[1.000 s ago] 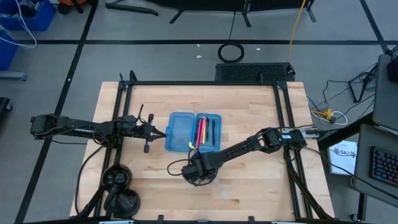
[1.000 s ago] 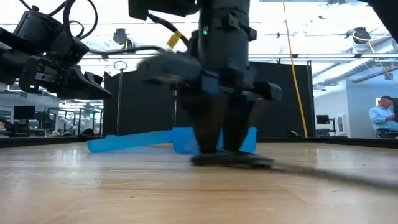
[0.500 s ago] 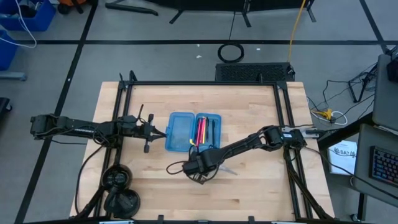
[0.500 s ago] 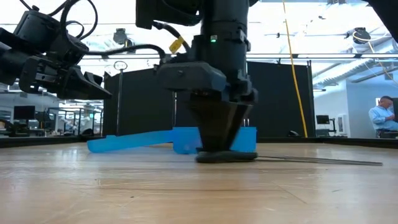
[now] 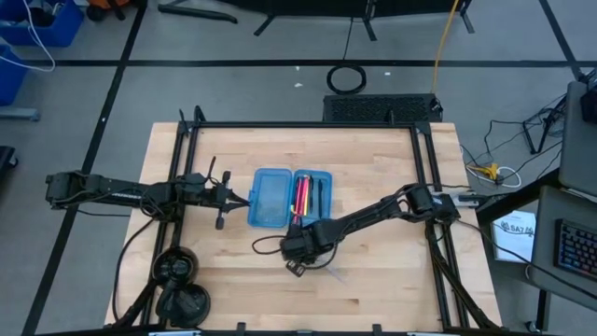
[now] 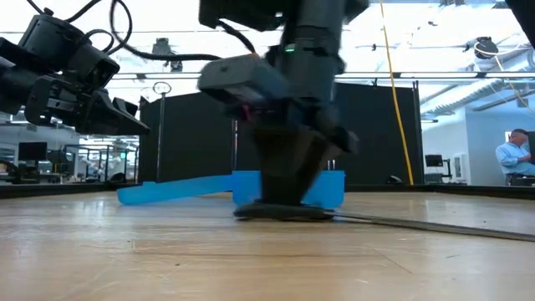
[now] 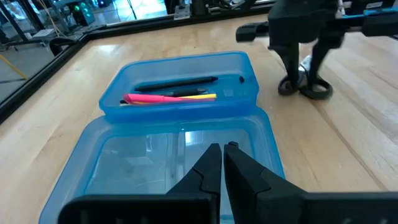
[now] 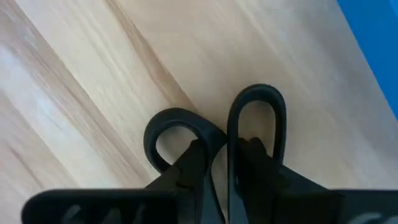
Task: Pick & place school supplies into a supply box
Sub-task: Put the black scissors into the blue supply box
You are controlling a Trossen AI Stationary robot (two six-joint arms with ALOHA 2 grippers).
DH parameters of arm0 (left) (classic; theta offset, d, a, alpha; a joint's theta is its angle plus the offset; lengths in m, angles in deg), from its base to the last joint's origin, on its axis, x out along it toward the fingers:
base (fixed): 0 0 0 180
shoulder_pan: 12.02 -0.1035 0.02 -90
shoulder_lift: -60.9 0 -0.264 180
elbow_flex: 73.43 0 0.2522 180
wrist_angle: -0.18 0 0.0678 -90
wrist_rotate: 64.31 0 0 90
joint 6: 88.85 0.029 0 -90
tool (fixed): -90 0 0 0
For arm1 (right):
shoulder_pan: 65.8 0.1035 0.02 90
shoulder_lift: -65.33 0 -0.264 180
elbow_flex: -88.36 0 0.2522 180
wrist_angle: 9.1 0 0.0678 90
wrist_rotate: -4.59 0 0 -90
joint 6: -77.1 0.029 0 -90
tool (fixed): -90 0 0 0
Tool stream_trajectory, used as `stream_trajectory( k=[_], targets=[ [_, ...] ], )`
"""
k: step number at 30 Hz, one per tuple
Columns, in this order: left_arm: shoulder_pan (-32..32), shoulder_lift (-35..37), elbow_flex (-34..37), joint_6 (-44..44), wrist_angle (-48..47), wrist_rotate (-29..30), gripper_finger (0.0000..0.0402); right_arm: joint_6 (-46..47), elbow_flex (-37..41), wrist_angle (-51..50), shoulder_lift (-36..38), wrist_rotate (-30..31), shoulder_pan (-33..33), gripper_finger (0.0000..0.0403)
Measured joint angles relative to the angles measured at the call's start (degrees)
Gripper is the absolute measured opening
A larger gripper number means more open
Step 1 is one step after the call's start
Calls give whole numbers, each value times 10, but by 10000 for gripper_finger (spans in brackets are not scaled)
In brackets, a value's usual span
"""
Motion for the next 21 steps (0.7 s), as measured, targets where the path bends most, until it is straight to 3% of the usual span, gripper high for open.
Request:
stream_trajectory(
  k=[6,14,21],
  targets=[
    [0,0,0,-2,0,0,24,47,2,17,68,56,9,5],
    [0,0,0,-4,0,-1,24,103,1,28,107,95,12,4],
    [0,0,0,-9,1,-1,24,130,1,29,151,115,-35,4]
  ],
)
